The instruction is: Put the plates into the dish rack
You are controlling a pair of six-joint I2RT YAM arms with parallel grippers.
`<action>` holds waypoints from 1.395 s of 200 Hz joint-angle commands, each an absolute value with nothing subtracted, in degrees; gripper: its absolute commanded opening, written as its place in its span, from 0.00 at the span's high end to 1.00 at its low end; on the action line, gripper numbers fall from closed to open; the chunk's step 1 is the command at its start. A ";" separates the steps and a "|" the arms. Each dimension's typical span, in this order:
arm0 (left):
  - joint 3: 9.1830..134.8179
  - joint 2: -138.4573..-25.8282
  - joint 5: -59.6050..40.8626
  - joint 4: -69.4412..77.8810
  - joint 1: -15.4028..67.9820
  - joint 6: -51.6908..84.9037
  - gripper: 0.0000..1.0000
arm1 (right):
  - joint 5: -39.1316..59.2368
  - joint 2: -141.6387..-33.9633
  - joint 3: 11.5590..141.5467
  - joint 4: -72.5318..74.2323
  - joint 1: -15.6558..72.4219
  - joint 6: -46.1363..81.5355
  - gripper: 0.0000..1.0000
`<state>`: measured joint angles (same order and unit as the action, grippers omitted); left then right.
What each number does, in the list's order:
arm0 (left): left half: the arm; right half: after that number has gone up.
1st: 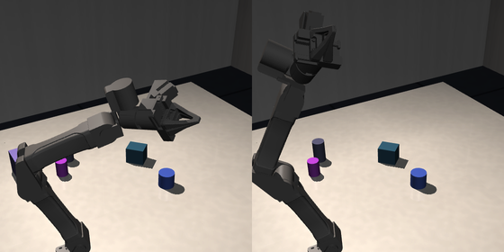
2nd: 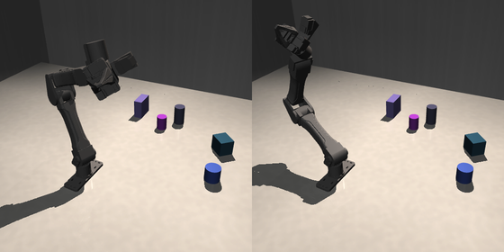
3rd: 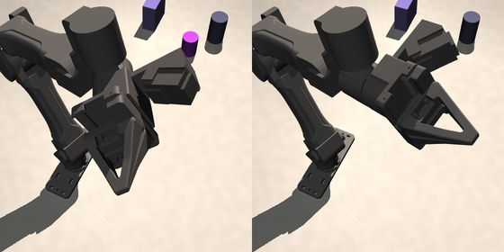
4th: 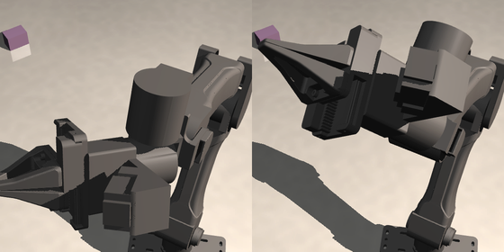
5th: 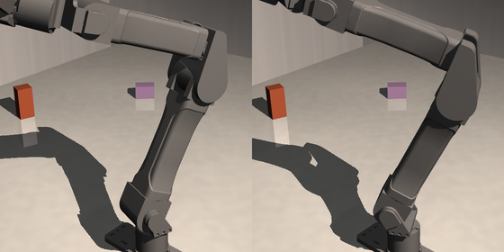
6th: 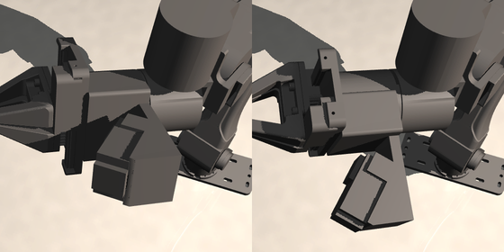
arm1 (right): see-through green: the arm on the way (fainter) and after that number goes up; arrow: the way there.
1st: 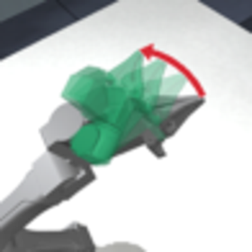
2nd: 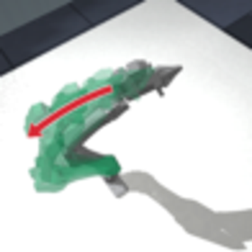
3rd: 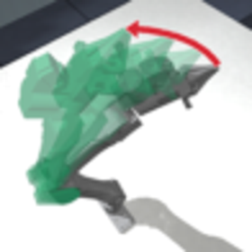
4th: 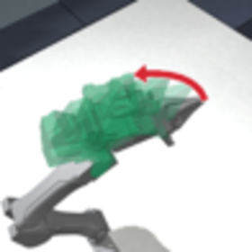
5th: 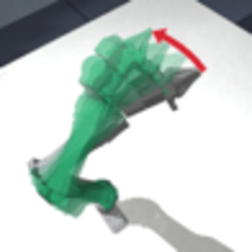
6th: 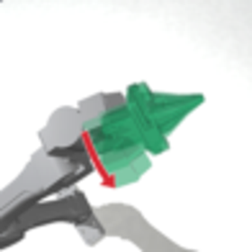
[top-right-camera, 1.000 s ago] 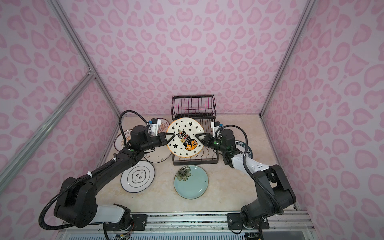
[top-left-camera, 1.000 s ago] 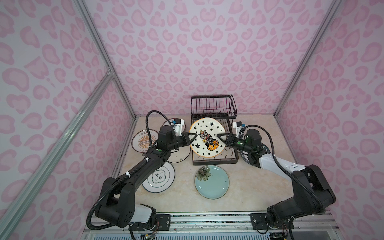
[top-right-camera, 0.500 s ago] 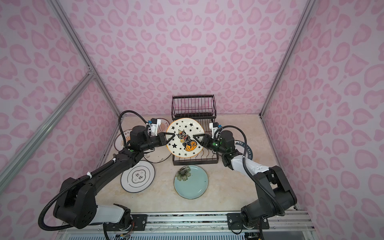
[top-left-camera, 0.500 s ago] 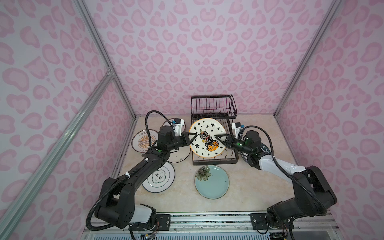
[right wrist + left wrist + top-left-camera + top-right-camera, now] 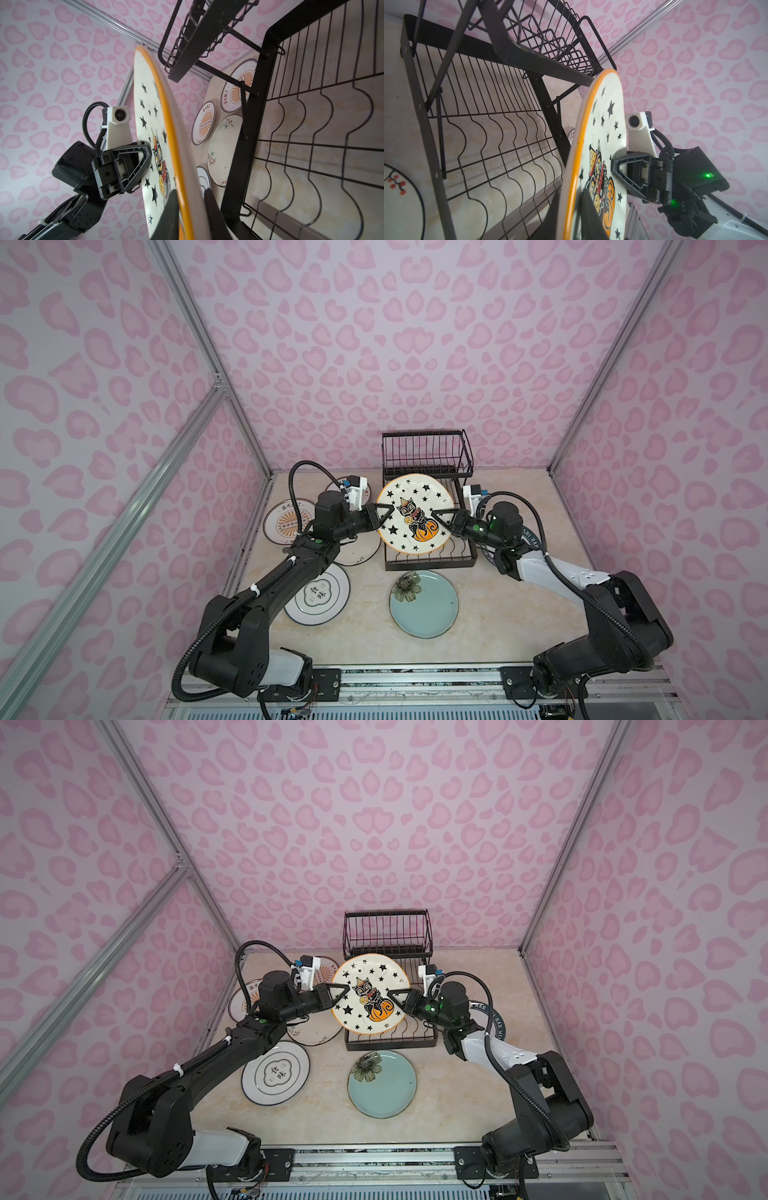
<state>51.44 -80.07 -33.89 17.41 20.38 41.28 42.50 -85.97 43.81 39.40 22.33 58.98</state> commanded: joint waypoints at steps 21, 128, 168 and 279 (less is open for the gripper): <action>51.82 -80.06 -34.28 19.51 20.83 39.30 0.98 | 44.72 -85.31 43.55 43.93 22.81 56.88 1.00; 52.64 -77.94 -30.42 13.34 20.74 34.71 0.25 | 42.89 -83.75 44.87 42.26 21.72 55.36 1.00; 52.64 -75.05 -25.82 7.18 20.29 31.11 0.17 | 41.78 -82.80 45.87 40.43 20.10 54.48 1.00; 49.49 -66.62 -19.91 3.59 18.31 27.07 0.15 | 43.16 -79.97 62.04 27.37 12.23 47.71 1.00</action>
